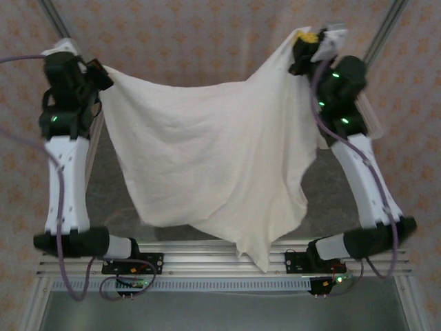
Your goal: Fold the inside-out t-shirt
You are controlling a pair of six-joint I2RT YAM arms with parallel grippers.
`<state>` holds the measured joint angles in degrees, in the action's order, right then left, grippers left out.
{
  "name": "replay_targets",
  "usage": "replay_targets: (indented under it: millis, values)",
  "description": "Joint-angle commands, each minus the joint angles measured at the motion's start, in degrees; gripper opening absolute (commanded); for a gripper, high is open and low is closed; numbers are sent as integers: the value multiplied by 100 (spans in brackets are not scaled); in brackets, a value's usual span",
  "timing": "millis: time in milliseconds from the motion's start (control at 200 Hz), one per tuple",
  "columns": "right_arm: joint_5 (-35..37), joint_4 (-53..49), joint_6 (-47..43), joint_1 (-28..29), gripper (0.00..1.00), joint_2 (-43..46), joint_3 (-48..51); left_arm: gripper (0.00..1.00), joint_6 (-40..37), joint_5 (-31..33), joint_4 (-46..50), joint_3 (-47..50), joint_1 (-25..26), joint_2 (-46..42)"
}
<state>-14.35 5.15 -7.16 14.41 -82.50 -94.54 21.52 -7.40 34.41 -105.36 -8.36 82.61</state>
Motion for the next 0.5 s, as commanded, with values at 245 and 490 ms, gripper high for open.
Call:
replay_targets:
  millis: [245, 490]
  values:
    - [128, -1568, 703, -374, 49, -4447, -4017, 49, 73, -197, -349, -1621, -10, 3230]
    - [-527, -4271, 997, -443, 56, -4589, -5709, 56, 326, -511, 551, -1764, -8, 2526]
